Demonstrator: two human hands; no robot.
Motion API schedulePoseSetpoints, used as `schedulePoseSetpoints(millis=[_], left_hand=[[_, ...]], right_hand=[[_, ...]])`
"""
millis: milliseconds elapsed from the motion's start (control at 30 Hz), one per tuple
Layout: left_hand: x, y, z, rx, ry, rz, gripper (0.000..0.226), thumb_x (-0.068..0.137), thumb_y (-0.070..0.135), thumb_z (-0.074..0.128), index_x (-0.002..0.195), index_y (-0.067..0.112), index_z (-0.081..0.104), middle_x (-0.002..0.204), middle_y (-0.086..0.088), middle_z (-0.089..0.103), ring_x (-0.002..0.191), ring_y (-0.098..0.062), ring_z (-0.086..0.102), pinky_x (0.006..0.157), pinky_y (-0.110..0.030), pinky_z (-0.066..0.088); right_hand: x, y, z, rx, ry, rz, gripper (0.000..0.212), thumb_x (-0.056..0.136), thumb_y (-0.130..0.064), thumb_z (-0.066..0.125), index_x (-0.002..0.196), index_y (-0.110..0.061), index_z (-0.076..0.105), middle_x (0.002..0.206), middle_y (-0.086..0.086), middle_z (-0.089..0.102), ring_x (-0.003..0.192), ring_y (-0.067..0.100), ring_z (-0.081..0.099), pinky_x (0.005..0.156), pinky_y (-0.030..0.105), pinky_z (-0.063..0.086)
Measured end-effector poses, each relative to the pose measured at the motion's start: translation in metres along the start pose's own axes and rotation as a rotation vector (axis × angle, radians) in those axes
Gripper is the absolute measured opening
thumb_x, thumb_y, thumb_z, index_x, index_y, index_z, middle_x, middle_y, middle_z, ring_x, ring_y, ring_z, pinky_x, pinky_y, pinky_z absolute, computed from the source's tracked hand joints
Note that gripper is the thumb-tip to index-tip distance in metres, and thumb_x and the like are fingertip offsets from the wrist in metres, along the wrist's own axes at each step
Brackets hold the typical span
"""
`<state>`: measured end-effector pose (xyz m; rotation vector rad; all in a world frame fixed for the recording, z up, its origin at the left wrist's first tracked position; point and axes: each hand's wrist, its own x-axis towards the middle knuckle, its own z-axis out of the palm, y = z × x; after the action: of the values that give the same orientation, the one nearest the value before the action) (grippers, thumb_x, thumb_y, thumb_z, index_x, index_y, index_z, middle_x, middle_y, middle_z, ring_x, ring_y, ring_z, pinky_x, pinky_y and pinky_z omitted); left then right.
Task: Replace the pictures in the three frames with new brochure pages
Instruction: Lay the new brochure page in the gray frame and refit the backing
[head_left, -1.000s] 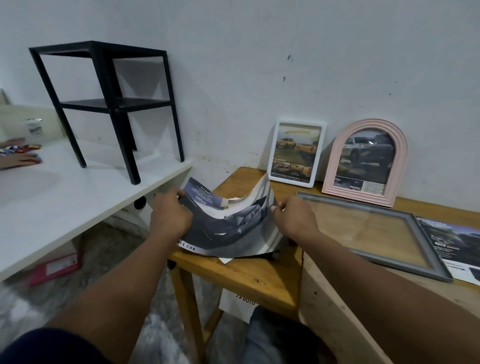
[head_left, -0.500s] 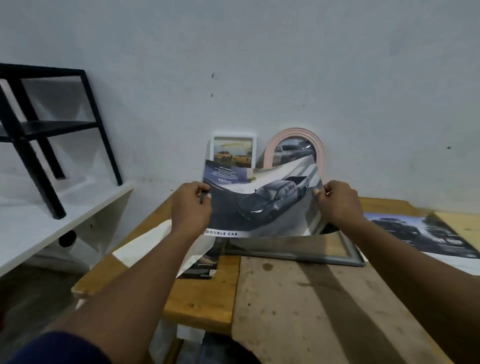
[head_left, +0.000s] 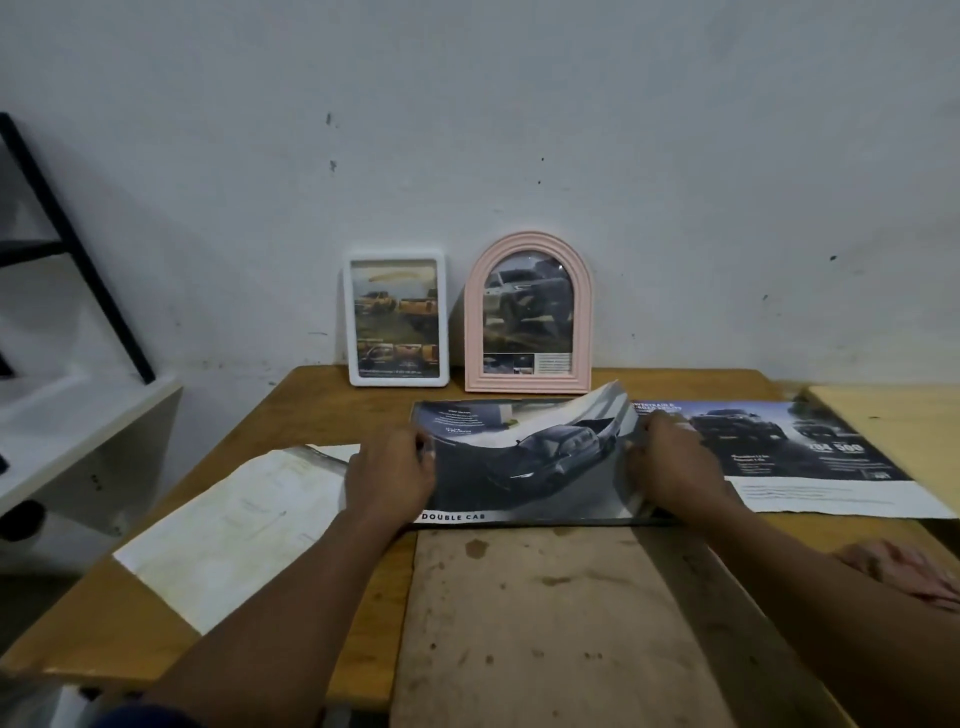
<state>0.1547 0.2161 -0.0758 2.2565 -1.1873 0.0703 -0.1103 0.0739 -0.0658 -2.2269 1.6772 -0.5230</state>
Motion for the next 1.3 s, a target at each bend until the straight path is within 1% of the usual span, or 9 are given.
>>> schedulePoseSetpoints(millis=[233, 400, 533, 767, 933, 1000, 1067, 1133, 1300], left_hand=[[-0.005, -0.012, 0.003, -0.009, -0.047, 0.083, 0.029, 0.1, 0.032, 0.059, 0.125, 0.022, 0.067, 0.126, -0.003, 0.062, 0.108, -0.017, 0.06, 0.083, -0.031, 0.053], [-0.006, -0.018, 0.002, -0.009, -0.13, 0.117, 0.038, 0.098, 0.025, 0.058, 0.134, 0.013, 0.063, 0.136, -0.005, 0.056, 0.119, -0.018, 0.054, 0.09, -0.027, 0.05], [-0.002, -0.019, 0.005, 0.031, -0.139, 0.098, 0.037, 0.099, 0.022, 0.059, 0.135, 0.013, 0.062, 0.135, -0.005, 0.059, 0.121, -0.02, 0.054, 0.094, -0.03, 0.05], [0.009, -0.019, 0.007, -0.03, -0.151, 0.005, 0.026, 0.093, 0.011, 0.064, 0.119, 0.01, 0.068, 0.119, -0.008, 0.066, 0.099, -0.019, 0.059, 0.06, -0.015, 0.036], [0.007, -0.019, 0.005, -0.102, -0.145, -0.007, 0.021, 0.097, 0.015, 0.059, 0.116, 0.013, 0.068, 0.116, -0.006, 0.068, 0.093, -0.015, 0.059, 0.059, -0.015, 0.037], [0.004, -0.017, 0.003, -0.097, -0.149, 0.0, 0.023, 0.098, 0.019, 0.06, 0.119, 0.012, 0.067, 0.119, -0.007, 0.067, 0.097, -0.016, 0.059, 0.065, -0.016, 0.042], [0.001, -0.016, 0.003, -0.039, -0.166, 0.038, 0.036, 0.099, 0.025, 0.061, 0.133, 0.013, 0.062, 0.134, -0.005, 0.06, 0.115, -0.019, 0.057, 0.086, -0.023, 0.05], [-0.003, -0.016, 0.006, 0.069, -0.172, 0.064, 0.044, 0.102, 0.032, 0.056, 0.142, 0.015, 0.055, 0.146, -0.003, 0.05, 0.131, -0.021, 0.049, 0.103, -0.033, 0.046], [-0.001, -0.013, 0.01, 0.25, -0.227, 0.117, 0.054, 0.105, 0.04, 0.042, 0.156, 0.021, 0.035, 0.168, -0.005, 0.019, 0.152, -0.027, 0.022, 0.12, -0.044, 0.032]], right_hand=[[-0.005, -0.006, 0.017, -0.153, 0.037, -0.049, 0.059, 0.095, -0.028, 0.062, 0.144, -0.012, 0.034, 0.143, 0.021, 0.041, 0.13, 0.038, 0.043, 0.098, 0.049, 0.049], [-0.001, -0.004, 0.018, -0.284, 0.111, -0.229, 0.04, 0.097, -0.041, 0.053, 0.131, -0.02, 0.055, 0.135, 0.012, 0.047, 0.123, 0.032, 0.044, 0.095, 0.043, 0.045], [-0.001, -0.007, 0.02, -0.325, -0.064, -0.352, 0.048, 0.099, -0.055, 0.04, 0.129, -0.023, 0.058, 0.136, 0.006, 0.054, 0.125, 0.027, 0.046, 0.103, 0.045, 0.042], [0.001, -0.006, 0.026, -0.278, -0.204, -0.379, 0.058, 0.099, -0.061, 0.033, 0.145, -0.027, 0.043, 0.151, 0.007, 0.041, 0.14, 0.029, 0.033, 0.114, 0.048, 0.033], [0.0, -0.012, 0.027, -0.228, -0.277, -0.39, 0.062, 0.099, -0.063, 0.032, 0.15, -0.027, 0.037, 0.154, 0.007, 0.037, 0.145, 0.028, 0.025, 0.12, 0.051, 0.016], [-0.001, -0.016, 0.029, -0.2, -0.298, -0.396, 0.062, 0.099, -0.063, 0.033, 0.149, -0.026, 0.038, 0.153, 0.009, 0.038, 0.145, 0.029, 0.028, 0.12, 0.049, 0.017], [-0.002, -0.019, 0.032, -0.208, -0.281, -0.39, 0.063, 0.098, -0.064, 0.034, 0.148, -0.026, 0.039, 0.151, 0.01, 0.04, 0.142, 0.03, 0.032, 0.119, 0.048, 0.024], [-0.001, -0.021, 0.033, -0.205, -0.222, -0.373, 0.064, 0.098, -0.064, 0.034, 0.148, -0.025, 0.04, 0.153, 0.012, 0.038, 0.143, 0.031, 0.03, 0.118, 0.048, 0.026], [0.006, -0.018, 0.034, -0.279, -0.222, -0.328, 0.07, 0.098, -0.068, 0.023, 0.157, -0.031, 0.024, 0.168, 0.013, 0.004, 0.153, 0.033, -0.01, 0.122, 0.052, -0.002]])
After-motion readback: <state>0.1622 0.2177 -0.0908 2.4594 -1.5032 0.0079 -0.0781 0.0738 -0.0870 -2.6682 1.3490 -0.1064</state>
